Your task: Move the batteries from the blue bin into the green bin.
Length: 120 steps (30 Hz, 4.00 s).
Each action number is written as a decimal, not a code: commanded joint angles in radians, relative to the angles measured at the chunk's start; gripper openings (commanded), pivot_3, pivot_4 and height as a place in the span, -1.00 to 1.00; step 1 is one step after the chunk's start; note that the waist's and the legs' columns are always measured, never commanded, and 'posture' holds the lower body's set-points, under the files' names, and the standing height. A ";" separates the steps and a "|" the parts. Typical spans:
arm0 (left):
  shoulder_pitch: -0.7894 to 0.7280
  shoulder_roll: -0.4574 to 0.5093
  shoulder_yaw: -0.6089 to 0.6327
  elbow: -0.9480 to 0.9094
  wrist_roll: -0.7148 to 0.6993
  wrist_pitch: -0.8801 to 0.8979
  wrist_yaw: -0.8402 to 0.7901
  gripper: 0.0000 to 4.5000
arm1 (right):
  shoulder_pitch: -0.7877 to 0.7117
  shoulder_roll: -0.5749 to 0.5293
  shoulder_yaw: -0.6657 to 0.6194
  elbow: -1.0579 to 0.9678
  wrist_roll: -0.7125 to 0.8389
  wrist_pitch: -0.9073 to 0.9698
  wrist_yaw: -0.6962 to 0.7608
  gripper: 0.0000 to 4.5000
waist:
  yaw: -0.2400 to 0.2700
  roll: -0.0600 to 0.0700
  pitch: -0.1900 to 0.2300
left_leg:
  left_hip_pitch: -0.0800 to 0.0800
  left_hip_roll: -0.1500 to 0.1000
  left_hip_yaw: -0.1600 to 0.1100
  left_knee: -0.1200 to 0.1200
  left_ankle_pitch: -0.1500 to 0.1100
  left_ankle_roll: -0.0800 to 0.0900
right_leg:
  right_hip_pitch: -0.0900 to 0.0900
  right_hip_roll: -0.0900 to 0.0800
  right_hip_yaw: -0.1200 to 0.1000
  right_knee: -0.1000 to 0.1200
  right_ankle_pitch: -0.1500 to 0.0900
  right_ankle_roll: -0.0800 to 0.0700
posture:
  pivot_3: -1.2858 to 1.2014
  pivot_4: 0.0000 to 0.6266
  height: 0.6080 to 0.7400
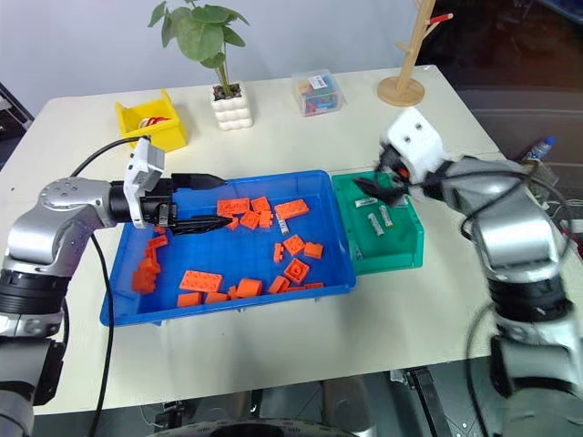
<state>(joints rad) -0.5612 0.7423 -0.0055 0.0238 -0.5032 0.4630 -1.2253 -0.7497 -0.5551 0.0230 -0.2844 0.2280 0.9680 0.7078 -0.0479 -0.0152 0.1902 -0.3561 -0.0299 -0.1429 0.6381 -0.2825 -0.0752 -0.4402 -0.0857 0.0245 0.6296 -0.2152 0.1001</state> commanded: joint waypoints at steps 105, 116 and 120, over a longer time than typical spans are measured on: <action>0.149 -0.003 0.134 -0.166 -0.068 0.032 0.197 1.00 | 0.066 -0.110 0.271 -0.036 -0.299 -0.388 0.381 -0.96 | 0.026 -0.002 0.000 | -0.002 -0.002 0.000 0.006 -0.002 0.003 | 0.007 -0.001 0.000 -0.009 0.002 0.004 | 0.03 -0.52 1.00; 0.128 -0.003 0.121 -0.141 -0.051 0.025 0.181 1.00 | 0.153 -0.080 0.325 -0.154 -0.244 -0.247 0.328 -0.33 | 0.028 -0.002 0.000 | -0.002 -0.002 0.001 0.007 -0.002 0.003 | 0.007 -0.001 0.000 -0.010 0.003 0.004 | 0.03 -0.52 1.00; 0.132 0.000 0.123 -0.146 -0.052 0.027 0.180 1.00 | 0.145 -0.084 0.332 -0.138 -0.238 -0.249 0.315 0.56 | 0.028 -0.002 0.000 | -0.002 -0.002 0.001 0.007 -0.002 0.003 | 0.007 -0.001 0.000 -0.010 0.003 0.004 | 0.03 -0.52 1.00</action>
<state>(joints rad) -0.4098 0.7335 0.0998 -0.1046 -0.5547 0.5057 -1.0407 -0.5919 -0.6380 0.3622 -0.4070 -0.0189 0.7213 1.0333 -0.0201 -0.0171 0.1906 -0.3578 -0.0314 -0.1420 0.6447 -0.2843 -0.0723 -0.4331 -0.0869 0.0244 0.6195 -0.2126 0.1040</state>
